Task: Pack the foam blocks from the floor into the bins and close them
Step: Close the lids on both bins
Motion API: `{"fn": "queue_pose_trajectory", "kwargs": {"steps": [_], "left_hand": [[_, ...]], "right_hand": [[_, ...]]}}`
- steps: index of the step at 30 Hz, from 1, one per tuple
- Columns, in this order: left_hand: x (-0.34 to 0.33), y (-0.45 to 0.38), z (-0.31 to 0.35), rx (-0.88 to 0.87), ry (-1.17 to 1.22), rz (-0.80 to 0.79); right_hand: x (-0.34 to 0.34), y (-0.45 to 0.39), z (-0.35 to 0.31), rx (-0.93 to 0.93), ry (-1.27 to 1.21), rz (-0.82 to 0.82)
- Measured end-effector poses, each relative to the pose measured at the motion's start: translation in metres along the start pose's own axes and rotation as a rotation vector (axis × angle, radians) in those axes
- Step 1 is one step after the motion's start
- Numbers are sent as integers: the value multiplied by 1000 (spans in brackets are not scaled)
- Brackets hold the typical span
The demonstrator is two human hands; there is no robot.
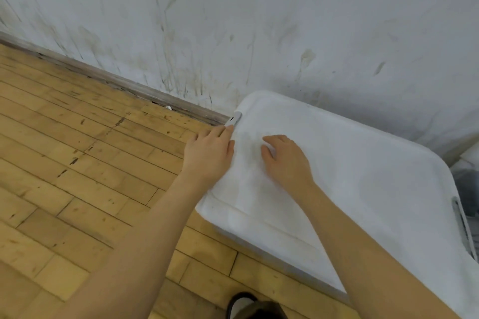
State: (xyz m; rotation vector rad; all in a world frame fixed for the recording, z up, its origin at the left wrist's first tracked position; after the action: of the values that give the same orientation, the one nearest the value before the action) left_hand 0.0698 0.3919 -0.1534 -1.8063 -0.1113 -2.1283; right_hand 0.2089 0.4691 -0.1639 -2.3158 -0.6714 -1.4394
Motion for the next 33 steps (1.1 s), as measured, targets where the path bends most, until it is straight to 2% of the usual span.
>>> {"fn": "queue_pose_trajectory", "kwargs": {"steps": [2, 8, 16, 18, 21, 27, 33], "left_hand": [[17, 15, 22, -97, 26, 89], [71, 56, 103, -279, 111, 134], [101, 62, 231, -372, 249, 143], [95, 60, 278, -421, 270, 128], [71, 56, 353, -511, 270, 95], [-3, 30, 501, -490, 277, 31], [-60, -23, 612, -386, 228, 50]], "right_hand": [[25, 25, 2, -2, 6, 40], [119, 110, 22, -19, 137, 197], [225, 172, 95, -96, 196, 382], [242, 185, 134, -146, 154, 442], [261, 208, 213, -271, -58, 509], [305, 236, 385, -330, 71, 554], [329, 205, 540, -409, 153, 386]]}}
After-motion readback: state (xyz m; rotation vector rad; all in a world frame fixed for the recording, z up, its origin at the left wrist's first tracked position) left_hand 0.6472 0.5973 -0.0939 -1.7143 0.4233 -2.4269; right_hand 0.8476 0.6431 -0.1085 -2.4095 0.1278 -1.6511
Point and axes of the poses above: each hand's wrist, its own y-axis away from the middle knuckle, its own x-axis out of the back of the hand, z = x × y, the point moved 7 cm from there along -y, towards the middle knuckle, and after that the axes turned 4 degrees about -z, right-handed, at the moved point
